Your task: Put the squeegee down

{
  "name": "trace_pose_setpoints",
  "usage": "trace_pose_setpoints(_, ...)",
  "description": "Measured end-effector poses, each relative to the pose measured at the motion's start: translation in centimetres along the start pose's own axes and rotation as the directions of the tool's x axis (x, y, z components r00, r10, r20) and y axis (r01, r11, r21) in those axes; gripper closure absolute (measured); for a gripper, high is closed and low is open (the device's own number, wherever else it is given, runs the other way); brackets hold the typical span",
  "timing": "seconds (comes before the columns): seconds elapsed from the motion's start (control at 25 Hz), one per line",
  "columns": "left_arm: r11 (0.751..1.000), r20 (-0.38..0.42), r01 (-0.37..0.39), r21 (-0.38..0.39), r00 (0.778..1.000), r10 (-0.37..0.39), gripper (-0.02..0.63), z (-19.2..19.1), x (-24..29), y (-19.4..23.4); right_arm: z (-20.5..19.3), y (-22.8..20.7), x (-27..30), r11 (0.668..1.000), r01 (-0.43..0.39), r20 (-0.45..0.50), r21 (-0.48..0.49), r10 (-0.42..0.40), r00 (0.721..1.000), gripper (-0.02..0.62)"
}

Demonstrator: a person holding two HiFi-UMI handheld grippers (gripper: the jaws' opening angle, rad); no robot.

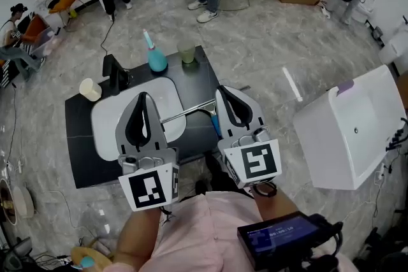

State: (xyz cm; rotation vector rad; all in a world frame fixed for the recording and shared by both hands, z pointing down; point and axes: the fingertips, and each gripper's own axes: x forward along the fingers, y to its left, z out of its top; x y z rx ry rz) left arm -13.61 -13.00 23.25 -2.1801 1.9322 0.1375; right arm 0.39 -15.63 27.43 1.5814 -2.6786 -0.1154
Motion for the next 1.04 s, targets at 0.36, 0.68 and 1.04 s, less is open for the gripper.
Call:
trace_pose_setpoints(0.36,1.000,-0.003,0.006,-0.008,1.000,-0.006,0.597,-0.21,0.36,-0.26,0.76,-0.09,0.12,1.000,-0.001,0.033,0.017,0.001,0.999,0.597)
trace_pose_setpoints(0.68,1.000,-0.012,0.002,-0.011,1.000,-0.002,0.597,-0.75,0.22,-0.38,0.46,0.12,0.17,1.000,-0.012,0.033,0.018,0.011,0.999,0.597)
trace_pose_setpoints(1.04,1.000,-0.011,0.002,-0.011,1.000,-0.002,0.597,-0.37,0.12,-0.44,0.89,0.19,-0.11,1.000,-0.014,0.028,0.010,0.014,1.000,0.597)
